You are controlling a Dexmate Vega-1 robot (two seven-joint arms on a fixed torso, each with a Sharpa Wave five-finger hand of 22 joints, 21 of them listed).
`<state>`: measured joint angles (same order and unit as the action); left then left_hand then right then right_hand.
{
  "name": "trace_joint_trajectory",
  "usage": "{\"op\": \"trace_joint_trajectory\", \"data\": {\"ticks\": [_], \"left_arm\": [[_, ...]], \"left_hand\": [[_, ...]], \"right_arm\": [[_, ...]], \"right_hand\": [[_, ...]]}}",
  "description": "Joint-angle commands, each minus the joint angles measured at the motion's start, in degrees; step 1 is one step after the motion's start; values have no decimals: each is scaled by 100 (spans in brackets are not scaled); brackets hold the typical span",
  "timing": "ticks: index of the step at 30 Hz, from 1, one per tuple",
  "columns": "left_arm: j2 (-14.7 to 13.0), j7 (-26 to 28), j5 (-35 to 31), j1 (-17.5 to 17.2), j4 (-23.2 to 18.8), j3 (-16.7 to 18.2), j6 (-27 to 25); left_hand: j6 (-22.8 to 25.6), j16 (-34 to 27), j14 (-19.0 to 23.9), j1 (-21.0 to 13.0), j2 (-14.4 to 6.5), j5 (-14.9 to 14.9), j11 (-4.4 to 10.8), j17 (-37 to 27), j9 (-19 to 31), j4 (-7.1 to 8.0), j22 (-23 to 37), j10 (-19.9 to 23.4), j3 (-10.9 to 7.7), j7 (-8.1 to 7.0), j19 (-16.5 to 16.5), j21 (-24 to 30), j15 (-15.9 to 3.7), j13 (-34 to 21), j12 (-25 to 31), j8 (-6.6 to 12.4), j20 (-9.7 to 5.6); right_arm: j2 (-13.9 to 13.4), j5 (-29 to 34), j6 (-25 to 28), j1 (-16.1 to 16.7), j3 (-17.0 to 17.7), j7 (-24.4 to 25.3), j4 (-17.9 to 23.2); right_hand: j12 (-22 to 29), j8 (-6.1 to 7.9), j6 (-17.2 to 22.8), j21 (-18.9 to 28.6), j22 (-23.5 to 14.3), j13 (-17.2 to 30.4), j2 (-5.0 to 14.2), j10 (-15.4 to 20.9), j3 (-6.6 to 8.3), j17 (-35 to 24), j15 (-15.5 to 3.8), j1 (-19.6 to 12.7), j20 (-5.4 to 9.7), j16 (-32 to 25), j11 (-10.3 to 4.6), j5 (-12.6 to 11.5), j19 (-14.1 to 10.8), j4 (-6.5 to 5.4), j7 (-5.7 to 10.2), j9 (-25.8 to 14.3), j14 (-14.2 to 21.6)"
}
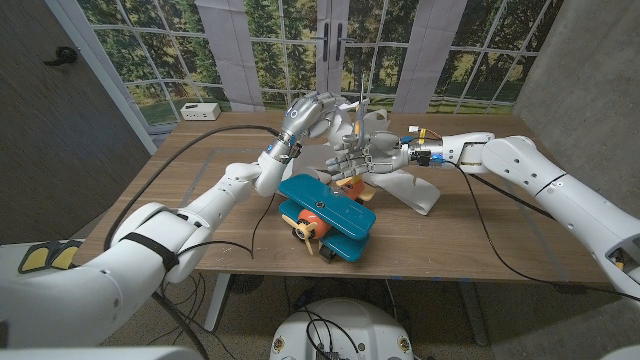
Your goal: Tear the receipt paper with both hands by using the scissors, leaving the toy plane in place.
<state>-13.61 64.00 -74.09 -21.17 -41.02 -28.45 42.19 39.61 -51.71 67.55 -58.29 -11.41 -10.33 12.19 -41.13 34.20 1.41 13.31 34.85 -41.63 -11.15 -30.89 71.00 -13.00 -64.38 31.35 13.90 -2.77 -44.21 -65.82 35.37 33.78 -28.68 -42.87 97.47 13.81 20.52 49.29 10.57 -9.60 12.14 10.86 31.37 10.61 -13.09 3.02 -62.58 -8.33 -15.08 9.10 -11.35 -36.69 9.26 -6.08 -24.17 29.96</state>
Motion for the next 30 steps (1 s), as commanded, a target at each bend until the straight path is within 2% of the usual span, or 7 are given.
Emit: {"op": "trace_joint_trajectory", "data": {"ticks": [1, 8, 17, 21, 30], "left_arm": [[-27, 0, -34, -64, -105, 55, 10], [-30, 0, 30, -99, -115, 89, 4], [-50, 0, 557, -67, 24, -5, 112], [-98, 0, 1349, 78, 277, -376, 175], [-344, -82, 2941, 279, 343, -1264, -7]], "left_hand": [[53, -32, -42, 51, 0, -43, -18, 2, 2, 9, 10, 59, -47, 13, 41, 38, 6, -11, -16, -31, -459], [49, -40, -50, 56, 2, -42, -17, 14, -3, 7, 2, 54, -50, 21, 44, 46, 6, -12, -30, -45, -465], [45, -65, -50, 48, 1, -37, -15, 20, -9, -21, 1, 77, -52, 24, 54, 75, 6, -13, -40, -64, -469], [35, -59, -71, 38, 2, -32, -13, 37, -12, -44, 6, 93, -52, 53, 91, 87, 6, -13, -42, -75, -450], [50, -56, -95, 47, 8, -21, -14, 70, -16, -57, -11, 101, -55, 55, 105, 92, 5, -1, -64, -84, -439]], "right_arm": [[-119, -165, 108, 131, 139, 458, 235], [-126, -177, 103, 125, 123, 465, 248], [-133, -188, 72, 118, 125, 453, 268], [-137, -195, 63, 117, 132, 472, 285], [-132, -187, -4, 115, 151, 471, 281]], "right_hand": [[48, 48, 55, 41, 1, 25, 61, 527, 117, -49, -197, -167, 65, -57, -452, -43, -11, -44, 6, -95, 42], [48, 69, 54, 35, 1, 32, 46, 541, 152, -79, -193, -168, 75, -82, -444, -36, 0, -88, 31, -157, 42], [42, 92, 48, 31, 1, 40, 25, 545, 187, -113, -193, -161, 79, -110, -459, -26, 6, -133, 43, -238, 37], [40, 103, 51, 28, 1, 44, 15, 548, 199, -126, -193, -160, 80, -123, -448, -24, 16, -146, 43, -272, 39], [37, 117, 37, 27, 1, 49, -4, 556, 221, -146, -189, -162, 76, -149, -443, -19, 19, -161, 47, -337, 53]]}}
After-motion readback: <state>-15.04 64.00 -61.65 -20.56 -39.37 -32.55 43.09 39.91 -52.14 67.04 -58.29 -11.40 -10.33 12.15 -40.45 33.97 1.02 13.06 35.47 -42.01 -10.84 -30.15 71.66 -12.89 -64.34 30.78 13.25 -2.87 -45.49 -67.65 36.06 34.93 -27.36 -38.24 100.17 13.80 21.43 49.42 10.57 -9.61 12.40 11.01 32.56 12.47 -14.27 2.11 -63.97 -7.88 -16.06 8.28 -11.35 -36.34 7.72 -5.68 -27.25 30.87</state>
